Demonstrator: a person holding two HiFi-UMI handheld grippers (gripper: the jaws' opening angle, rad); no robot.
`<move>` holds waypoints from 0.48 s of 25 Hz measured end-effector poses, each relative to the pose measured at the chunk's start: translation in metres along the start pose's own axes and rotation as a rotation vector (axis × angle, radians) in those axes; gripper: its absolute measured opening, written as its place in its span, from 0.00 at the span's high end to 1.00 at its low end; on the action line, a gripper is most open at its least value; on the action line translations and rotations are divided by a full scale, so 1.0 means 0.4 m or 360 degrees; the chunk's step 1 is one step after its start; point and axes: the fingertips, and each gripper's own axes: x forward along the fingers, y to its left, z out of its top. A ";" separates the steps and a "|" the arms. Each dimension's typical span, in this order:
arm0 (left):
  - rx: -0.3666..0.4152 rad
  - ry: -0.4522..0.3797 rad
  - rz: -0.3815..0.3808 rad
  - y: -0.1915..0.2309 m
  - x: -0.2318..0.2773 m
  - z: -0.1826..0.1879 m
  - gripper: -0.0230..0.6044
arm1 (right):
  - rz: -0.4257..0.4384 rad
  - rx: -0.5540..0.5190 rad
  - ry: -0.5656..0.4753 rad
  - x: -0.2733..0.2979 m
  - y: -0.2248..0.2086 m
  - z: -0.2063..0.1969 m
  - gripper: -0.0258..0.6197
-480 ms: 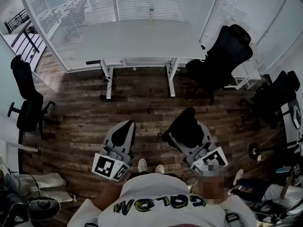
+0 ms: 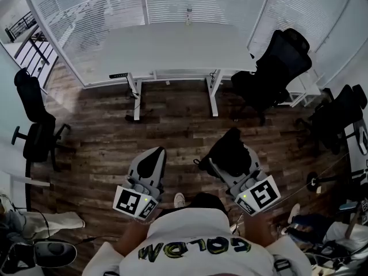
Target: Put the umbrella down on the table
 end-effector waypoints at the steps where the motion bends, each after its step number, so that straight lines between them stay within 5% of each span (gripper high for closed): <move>1: -0.0002 0.0006 -0.0001 0.009 0.002 0.001 0.95 | -0.0004 -0.0001 0.0002 0.008 -0.001 0.002 0.57; 12: 0.0022 -0.0009 -0.0031 0.083 0.089 0.006 0.95 | 0.0021 -0.0012 0.0013 0.107 -0.054 -0.007 0.57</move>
